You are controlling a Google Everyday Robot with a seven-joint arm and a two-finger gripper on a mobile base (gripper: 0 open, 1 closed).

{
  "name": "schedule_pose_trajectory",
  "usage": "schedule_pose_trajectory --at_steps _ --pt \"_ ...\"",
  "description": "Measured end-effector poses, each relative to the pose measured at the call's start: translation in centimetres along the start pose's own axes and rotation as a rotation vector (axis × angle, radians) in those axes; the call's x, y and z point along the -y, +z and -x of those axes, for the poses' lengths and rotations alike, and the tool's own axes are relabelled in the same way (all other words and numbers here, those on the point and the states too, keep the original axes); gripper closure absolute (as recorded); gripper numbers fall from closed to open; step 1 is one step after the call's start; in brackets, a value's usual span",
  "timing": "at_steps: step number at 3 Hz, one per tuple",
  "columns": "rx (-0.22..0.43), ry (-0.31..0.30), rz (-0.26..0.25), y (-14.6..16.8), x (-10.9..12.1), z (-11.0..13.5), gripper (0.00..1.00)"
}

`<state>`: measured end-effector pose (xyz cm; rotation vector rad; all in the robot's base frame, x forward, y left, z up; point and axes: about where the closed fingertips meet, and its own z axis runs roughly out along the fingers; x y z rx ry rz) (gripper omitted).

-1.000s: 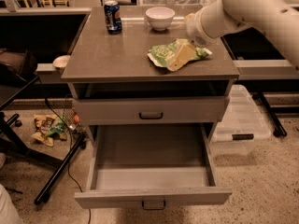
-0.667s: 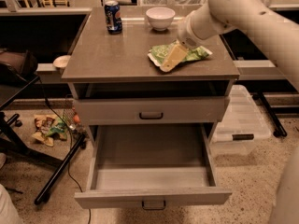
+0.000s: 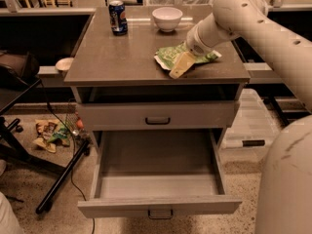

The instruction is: Place green jalapeno chip bag into middle drawer

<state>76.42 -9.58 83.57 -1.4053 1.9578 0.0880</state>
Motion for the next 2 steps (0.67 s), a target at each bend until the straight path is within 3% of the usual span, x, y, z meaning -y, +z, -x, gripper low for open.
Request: schedule_pose_trajectory --at_steps 1,2 --pt "0.002 0.039 0.002 0.6 0.7 -1.0 0.14" --pt "0.029 0.064 -0.018 -0.6 1.5 -1.4 0.37"
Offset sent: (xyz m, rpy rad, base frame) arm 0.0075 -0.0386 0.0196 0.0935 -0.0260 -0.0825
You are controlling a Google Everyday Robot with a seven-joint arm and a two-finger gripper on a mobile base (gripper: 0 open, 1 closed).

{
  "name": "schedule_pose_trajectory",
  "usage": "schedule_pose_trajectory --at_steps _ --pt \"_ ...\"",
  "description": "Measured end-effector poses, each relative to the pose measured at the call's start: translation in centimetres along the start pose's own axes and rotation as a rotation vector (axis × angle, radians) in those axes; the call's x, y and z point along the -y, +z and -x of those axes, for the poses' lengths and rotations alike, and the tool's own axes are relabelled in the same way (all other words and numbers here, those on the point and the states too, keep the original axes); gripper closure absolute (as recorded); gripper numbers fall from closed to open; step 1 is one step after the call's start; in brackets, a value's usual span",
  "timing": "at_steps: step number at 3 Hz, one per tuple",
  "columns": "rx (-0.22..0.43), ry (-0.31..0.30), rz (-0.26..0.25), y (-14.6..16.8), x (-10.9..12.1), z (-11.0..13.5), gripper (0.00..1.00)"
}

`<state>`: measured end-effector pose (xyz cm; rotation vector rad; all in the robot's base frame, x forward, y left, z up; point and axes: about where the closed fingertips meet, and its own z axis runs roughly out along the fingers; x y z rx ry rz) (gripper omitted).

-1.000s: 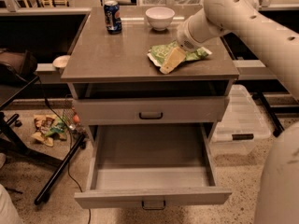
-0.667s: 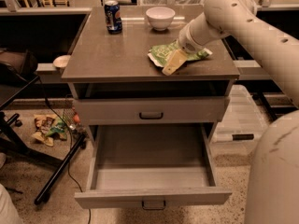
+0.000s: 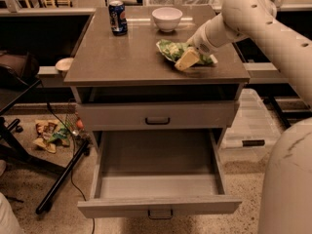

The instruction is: Place green jalapeno chip bag into middle drawer

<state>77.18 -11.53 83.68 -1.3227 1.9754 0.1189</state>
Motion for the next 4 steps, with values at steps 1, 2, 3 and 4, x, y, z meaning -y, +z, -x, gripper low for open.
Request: schedule_pose_trajectory --at_steps 1,2,3,4 --pt "0.022 0.002 -0.035 -2.6 0.8 0.1 0.6" --pt "0.046 0.003 -0.084 -6.6 1.0 0.1 0.83" --pt "0.034 0.028 -0.1 -10.6 -0.4 -0.8 1.0" --pt "-0.001 0.079 -0.063 -13.6 -3.2 -2.5 1.0"
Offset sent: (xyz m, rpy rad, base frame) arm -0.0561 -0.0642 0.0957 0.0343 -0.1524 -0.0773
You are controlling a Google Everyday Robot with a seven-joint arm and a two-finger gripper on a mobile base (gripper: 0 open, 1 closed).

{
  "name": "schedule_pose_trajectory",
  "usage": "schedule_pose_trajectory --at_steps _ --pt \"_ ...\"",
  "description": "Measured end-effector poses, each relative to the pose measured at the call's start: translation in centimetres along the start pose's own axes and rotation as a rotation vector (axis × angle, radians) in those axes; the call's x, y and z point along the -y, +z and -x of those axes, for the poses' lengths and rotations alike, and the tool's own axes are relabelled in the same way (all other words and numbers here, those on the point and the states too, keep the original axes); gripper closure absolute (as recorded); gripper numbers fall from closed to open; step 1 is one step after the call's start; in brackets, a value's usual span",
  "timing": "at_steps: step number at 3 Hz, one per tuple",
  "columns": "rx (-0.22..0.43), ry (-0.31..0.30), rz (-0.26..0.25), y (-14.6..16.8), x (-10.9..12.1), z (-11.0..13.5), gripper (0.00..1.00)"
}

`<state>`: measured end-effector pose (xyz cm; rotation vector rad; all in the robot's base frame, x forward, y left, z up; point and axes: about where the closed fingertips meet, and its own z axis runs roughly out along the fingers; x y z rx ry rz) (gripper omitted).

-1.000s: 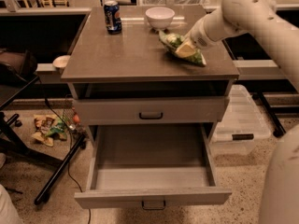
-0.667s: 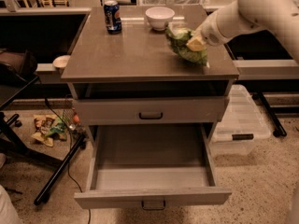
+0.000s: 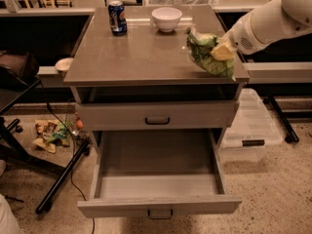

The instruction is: Place green jalapeno chip bag into middle drawer

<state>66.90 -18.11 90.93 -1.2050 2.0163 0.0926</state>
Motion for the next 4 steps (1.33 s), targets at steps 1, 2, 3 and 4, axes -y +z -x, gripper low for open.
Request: schedule_pose_trajectory --at_steps 1,2,3,4 --pt "-0.019 0.054 0.113 -0.3 -4.2 -1.7 1.0" --pt "-0.019 0.055 0.115 -0.2 -4.2 -1.7 1.0" --pt "-0.057 0.097 0.142 -0.1 -6.1 -4.0 1.0" --pt "-0.131 0.184 0.177 -0.6 -9.7 -8.3 1.0"
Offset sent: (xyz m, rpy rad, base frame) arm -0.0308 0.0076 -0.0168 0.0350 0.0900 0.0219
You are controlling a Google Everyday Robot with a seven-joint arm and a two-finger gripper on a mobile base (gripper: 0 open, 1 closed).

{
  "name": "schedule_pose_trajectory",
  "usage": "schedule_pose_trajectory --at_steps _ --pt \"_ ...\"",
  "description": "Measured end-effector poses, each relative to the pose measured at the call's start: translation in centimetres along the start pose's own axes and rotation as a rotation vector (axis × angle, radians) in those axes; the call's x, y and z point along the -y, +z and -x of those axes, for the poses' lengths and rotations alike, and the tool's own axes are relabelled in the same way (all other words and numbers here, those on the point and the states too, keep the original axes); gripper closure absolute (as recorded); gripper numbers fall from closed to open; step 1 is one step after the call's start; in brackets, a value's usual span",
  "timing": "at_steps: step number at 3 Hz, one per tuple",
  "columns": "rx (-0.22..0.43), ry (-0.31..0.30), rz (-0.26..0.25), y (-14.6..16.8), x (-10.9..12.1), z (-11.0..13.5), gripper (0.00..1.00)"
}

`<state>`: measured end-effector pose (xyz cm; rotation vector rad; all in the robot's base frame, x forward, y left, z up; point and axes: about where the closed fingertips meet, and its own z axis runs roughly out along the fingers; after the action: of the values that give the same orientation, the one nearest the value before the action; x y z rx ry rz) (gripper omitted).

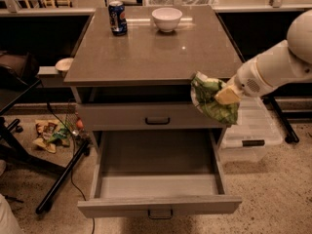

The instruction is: Place green jalapeno chip bag into middle drawer

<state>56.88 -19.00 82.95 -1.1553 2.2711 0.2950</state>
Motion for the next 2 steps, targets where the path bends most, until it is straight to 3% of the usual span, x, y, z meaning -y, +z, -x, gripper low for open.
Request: schedule_pose_trajectory --at_steps 1,2 --pt "-0.051 0.073 0.032 1.8 -2.2 -4.2 1.0" --pt "-0.09 0.111 0.059 5.8 -3.5 -7.6 1.0"
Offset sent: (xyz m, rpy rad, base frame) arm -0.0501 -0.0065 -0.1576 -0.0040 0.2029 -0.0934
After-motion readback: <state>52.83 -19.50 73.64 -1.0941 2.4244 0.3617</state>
